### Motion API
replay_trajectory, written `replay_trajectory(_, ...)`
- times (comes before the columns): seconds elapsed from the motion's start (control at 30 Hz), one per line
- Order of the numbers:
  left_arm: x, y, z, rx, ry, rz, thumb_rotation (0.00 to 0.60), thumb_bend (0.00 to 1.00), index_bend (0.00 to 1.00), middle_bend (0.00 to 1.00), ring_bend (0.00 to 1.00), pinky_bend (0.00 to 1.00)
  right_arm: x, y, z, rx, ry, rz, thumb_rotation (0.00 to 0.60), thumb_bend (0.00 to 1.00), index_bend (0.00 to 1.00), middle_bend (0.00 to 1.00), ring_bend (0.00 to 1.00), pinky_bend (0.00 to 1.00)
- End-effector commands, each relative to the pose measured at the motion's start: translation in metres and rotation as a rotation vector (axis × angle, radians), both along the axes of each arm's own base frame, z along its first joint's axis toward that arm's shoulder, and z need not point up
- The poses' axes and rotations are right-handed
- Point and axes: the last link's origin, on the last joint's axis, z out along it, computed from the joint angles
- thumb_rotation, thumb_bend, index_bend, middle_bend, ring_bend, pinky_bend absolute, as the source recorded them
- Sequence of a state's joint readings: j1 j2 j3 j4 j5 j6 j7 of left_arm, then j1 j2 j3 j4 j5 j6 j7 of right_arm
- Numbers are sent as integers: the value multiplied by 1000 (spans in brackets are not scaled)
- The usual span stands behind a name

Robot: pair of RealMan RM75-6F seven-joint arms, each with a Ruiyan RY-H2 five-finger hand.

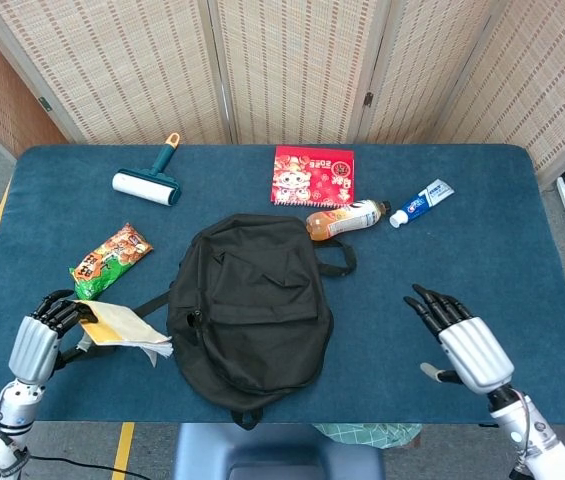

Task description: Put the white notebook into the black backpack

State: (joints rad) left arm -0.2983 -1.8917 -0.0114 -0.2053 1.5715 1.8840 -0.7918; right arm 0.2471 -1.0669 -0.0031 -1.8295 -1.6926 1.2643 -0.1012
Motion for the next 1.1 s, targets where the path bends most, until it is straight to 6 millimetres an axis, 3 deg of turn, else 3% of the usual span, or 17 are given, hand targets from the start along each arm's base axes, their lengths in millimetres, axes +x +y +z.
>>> replay_trajectory(0.03, 4, 2, 4, 20, -17, -24, 600, 539, 659, 559, 508, 322, 18, -1, -21, 119, -14, 46, 600, 46, 8, 67, 107, 143)
replay_trajectory(0.33, 12, 3, 8, 54, -46, -70, 600, 538, 658, 559, 507, 322, 64, -9, -78, 373, -36, 134, 600, 56, 72, 116, 122, 144)
replay_trajectory(0.67, 15, 4, 13, 77, -53, -94, 600, 536, 658, 560, 507, 322, 107, -26, -131, 511, -64, 171, 600, 87, 113, 127, 134, 144)
replay_trajectory(1.1, 15, 2, 13, 80, -42, -90, 600, 535, 658, 560, 506, 321, 139, -54, -178, 536, -27, 167, 600, 135, 149, 148, 146, 144)
